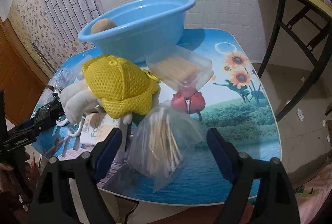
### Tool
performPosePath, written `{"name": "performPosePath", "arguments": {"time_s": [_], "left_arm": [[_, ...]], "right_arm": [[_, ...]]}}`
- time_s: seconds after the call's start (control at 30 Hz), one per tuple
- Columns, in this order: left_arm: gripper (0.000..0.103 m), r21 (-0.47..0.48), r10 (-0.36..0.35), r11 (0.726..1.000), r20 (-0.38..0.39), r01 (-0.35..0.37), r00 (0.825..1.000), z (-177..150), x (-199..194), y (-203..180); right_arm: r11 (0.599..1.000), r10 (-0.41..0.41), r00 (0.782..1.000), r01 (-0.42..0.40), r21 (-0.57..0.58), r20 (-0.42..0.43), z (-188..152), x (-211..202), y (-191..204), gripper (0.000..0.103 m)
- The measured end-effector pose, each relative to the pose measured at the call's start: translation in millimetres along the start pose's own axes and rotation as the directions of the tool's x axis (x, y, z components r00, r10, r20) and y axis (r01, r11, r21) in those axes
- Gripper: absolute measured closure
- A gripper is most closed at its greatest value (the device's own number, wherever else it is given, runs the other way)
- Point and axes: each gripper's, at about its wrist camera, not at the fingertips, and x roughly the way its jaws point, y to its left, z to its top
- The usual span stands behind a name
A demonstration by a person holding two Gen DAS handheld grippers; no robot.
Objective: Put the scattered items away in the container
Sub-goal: 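Open both tools and withdraw them from the basin toward the table items, then grasp the black lotion bottle with the left tool while the right tool grasps the clear bag of sticks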
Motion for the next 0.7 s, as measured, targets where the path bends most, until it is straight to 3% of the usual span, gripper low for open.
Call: {"name": "performPosePath", "arguments": {"time_s": [0.3,0.43,0.7], "left_arm": [[0.000,-0.005,0.019,1.000,0.016,-0.019,1.000,5.5,8.5,3.0],[0.005,0.013,0.014,1.000,0.033,-0.014,0.999,2.7,6.4,2.6],[0.007,0.027,-0.010,1.000,0.031,0.009,0.999,0.5,2.0,5.4]], "right_arm": [[1.000,-0.016,1.000,0.016,-0.020,-0.017,-1.3,2.7,3.9,0.019],[0.999,-0.033,0.999,0.031,-0.035,-0.039,-2.5,8.0,3.8,0.033],[0.995,-0.058,0.998,0.055,-0.083,-0.040,-7.1,12.7,8.2,0.035]]}}
